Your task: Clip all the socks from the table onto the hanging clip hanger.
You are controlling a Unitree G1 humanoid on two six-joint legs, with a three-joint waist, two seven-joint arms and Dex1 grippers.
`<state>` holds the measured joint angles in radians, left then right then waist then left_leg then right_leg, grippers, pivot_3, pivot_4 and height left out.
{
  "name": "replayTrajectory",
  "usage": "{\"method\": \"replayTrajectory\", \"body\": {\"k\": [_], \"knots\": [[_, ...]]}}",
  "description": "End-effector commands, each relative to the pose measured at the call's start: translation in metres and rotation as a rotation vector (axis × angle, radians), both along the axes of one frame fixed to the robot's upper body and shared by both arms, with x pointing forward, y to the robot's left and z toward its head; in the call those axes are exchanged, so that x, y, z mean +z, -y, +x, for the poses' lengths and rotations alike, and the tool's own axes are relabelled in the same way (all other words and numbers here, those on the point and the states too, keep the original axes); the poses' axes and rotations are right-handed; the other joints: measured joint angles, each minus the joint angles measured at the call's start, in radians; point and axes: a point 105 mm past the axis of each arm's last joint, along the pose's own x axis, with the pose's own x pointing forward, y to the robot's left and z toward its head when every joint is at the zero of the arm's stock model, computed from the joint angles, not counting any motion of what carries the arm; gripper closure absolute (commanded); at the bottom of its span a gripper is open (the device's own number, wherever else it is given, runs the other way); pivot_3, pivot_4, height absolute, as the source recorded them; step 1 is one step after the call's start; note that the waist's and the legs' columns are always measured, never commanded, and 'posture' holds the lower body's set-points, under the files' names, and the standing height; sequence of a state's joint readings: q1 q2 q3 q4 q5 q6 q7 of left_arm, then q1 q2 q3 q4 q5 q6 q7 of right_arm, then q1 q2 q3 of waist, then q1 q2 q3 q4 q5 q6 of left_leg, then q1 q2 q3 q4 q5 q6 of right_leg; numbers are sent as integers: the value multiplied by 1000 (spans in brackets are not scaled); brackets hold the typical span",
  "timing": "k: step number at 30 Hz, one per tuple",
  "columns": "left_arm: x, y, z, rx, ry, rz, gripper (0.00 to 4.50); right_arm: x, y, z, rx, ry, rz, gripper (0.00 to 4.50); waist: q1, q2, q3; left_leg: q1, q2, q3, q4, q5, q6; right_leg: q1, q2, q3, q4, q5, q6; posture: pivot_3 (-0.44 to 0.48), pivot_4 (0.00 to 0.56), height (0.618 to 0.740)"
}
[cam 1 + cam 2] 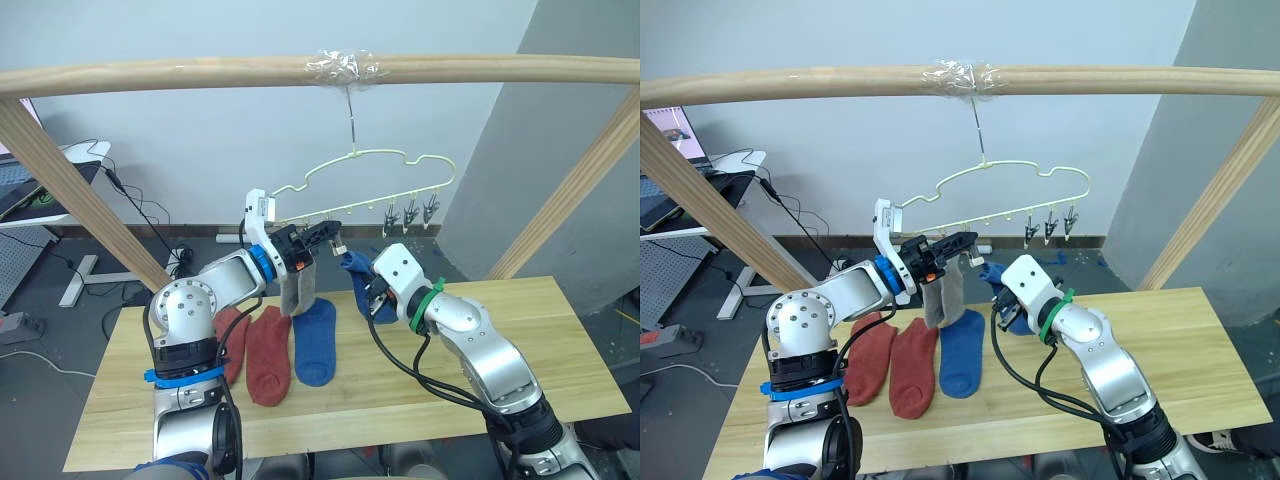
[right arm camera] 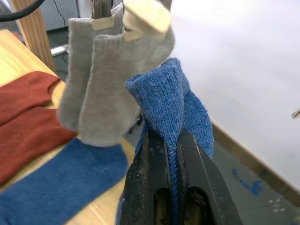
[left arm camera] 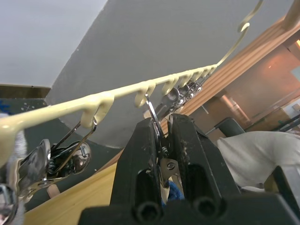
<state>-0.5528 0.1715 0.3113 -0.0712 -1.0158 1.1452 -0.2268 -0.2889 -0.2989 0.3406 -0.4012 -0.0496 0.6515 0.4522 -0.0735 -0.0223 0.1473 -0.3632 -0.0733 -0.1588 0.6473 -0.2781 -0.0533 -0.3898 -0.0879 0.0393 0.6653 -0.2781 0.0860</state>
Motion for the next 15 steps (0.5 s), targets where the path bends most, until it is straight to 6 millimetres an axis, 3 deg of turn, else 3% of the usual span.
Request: {"method": "replayTrajectory", "body": {"k": [1,15], "knots": [[15,2,2,1,58,-19,4328,16,-9,-5,34,68,20,4475,-1,0,0,0,0,0,0,0,0,0,0,0,0,0,0,-90,97,740],[13,2,4,11,60,-7,4328,24,-13,1,39,96,10,4475,-1,0,0,0,0,0,0,0,0,0,0,0,0,0,0,-86,113,740]]}}
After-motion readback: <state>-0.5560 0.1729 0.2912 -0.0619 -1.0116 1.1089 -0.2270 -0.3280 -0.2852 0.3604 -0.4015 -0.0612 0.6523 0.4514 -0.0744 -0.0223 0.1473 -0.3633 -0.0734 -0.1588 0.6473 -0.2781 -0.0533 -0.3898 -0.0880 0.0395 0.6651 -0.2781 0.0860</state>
